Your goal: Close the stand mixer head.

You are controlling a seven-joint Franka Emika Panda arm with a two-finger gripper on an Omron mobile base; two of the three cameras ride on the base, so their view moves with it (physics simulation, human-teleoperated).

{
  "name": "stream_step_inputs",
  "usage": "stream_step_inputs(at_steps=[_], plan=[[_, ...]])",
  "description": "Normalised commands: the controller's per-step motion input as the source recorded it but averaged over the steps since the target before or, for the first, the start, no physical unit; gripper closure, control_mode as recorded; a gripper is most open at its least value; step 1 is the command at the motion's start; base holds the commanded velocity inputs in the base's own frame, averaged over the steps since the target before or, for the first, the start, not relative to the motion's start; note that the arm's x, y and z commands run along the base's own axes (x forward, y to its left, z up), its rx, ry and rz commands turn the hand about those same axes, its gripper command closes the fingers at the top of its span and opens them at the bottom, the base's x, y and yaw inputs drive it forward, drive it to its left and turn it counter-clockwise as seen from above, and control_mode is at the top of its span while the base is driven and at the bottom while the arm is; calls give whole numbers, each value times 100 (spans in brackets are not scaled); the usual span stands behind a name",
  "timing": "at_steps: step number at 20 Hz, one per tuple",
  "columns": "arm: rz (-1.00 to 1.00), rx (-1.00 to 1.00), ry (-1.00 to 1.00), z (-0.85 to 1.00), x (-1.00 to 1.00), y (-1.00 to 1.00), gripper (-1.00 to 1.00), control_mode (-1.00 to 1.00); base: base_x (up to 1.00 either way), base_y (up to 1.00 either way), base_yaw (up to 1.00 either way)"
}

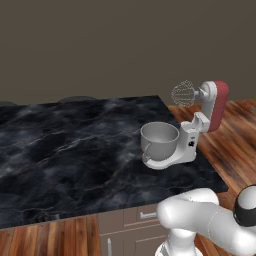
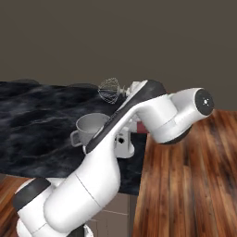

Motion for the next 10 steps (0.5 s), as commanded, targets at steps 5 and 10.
stream_step_inputs(at_steps=[5,10], plan=[[7,7,-2,-2,76,0,-100,-100,0,0,0],[21,6,0,0,42,0,-100,-100,0,0,0]])
